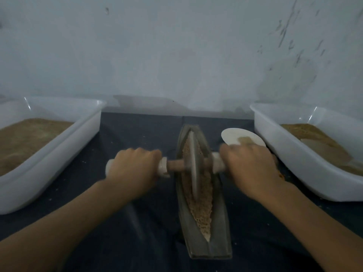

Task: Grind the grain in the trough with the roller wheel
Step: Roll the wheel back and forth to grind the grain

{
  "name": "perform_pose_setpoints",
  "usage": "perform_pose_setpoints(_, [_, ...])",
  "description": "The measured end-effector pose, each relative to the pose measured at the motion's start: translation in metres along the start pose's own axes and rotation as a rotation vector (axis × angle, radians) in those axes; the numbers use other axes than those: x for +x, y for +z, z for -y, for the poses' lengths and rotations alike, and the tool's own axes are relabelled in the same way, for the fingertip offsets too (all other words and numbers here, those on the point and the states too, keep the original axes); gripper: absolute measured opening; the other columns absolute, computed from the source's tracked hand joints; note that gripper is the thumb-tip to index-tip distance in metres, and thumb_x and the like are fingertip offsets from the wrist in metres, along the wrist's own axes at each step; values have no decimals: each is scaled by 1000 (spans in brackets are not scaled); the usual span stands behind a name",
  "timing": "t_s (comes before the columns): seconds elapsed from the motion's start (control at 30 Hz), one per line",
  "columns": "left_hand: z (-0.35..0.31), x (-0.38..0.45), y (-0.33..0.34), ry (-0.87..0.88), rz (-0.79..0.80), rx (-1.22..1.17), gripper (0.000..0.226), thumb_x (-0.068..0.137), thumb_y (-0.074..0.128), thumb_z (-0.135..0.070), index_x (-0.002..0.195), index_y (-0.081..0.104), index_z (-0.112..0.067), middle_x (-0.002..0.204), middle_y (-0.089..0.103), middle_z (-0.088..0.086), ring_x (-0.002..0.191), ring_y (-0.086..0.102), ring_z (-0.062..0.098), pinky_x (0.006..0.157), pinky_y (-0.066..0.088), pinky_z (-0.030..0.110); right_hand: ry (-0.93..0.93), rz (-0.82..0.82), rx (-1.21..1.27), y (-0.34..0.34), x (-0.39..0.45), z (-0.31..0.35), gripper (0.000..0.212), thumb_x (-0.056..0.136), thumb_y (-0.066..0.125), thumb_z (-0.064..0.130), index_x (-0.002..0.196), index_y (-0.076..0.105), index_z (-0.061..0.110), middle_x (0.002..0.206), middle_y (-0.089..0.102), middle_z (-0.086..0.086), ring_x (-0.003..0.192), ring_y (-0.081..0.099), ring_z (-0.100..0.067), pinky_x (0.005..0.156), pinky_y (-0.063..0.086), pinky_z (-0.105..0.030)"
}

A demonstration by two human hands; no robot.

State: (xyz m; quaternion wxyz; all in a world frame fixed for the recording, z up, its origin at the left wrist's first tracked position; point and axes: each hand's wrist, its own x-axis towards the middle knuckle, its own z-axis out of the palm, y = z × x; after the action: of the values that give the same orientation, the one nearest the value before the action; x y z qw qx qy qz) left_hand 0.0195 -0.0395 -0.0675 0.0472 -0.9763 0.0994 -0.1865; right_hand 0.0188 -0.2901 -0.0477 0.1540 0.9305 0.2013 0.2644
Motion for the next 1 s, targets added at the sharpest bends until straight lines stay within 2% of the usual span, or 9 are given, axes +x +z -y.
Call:
perform_pose_setpoints(0.07, [-2, -32, -16, 134, -78, 38, 43, 71, 69, -49, 72, 29, -32, 61, 46, -9, 52, 48, 15, 47, 27, 26, -42, -89, 79, -20, -27, 0, 48, 37, 90, 20, 64, 50, 19, 49, 46, 4, 37, 42, -17, 43, 8, -16])
perform_pose_setpoints(0.17, [0, -53, -39, 239, -214, 35, 61, 46, 84, -40, 66, 27, -31, 46, 40, -10, 38, 25, 11, 47, 5, 18, -82, -20, 171, -33, -46, -4, 59, 33, 91, 21, 61, 39, 24, 48, 27, 11, 38, 21, -11, 35, 18, -19])
perform_pose_setpoints(0.23, [-5, -46, -38, 191, -147, 92, 56, 55, 79, -46, 67, 26, -32, 50, 38, -11, 42, 27, 11, 47, 7, 22, -81, 32, 179, -29, -45, -4, 63, 34, 91, 26, 62, 35, 26, 49, 24, 13, 39, 16, -7, 34, 17, -18])
perform_pose_setpoints(0.33, [-6, -10, -14, 59, -54, 103, 34, 79, 59, -50, 75, 29, -33, 65, 40, -11, 57, 40, 13, 54, 25, 29, -13, 50, 104, -5, -25, -3, 56, 49, 89, 33, 68, 36, 26, 49, 38, 9, 39, 35, -9, 43, 10, -19])
perform_pose_setpoints(0.47, [6, 46, 13, 2, -6, 8, 23, 82, 59, -43, 79, 38, -33, 86, 61, -4, 71, 55, 22, 62, 34, 33, 72, 20, 43, 30, 32, -11, 24, 85, 63, 34, 87, 41, 25, 73, 52, 5, 65, 51, -19, 51, 26, -27])
perform_pose_setpoints(0.63, [5, 70, 13, -47, -2, 29, 14, 85, 58, -35, 86, 46, -28, 88, 61, -1, 68, 45, 20, 63, 35, 35, 120, 44, 65, 36, 59, -13, 25, 88, 61, 32, 90, 39, 22, 88, 63, -2, 72, 54, -23, 52, 24, -29])
perform_pose_setpoints(0.8, [-8, 4, -20, 75, -15, 103, 27, 82, 60, -37, 81, 34, -29, 79, 56, -7, 70, 56, 20, 58, 30, 32, 66, 55, 111, 13, -13, -4, 49, 72, 74, 41, 77, 27, 32, 60, 27, 11, 52, 25, -7, 46, 8, -21])
perform_pose_setpoints(0.93, [-12, -43, -48, 297, -286, 113, 52, 34, 86, -22, 62, 42, -23, 49, 43, -6, 38, 44, 18, 48, 17, 26, 151, 311, 216, -7, -46, -7, 47, 74, 70, 47, 71, 24, 37, 66, 37, 15, 55, 32, 0, 54, 33, -24])
perform_pose_setpoints(1.0, [-11, -40, -45, 246, -204, 114, 53, 39, 86, -26, 64, 40, -25, 50, 42, -7, 38, 39, 16, 48, 18, 26, 96, 292, 180, -11, -46, -5, 47, 68, 75, 45, 71, 28, 37, 62, 40, 14, 51, 34, 0, 50, 33, -24])
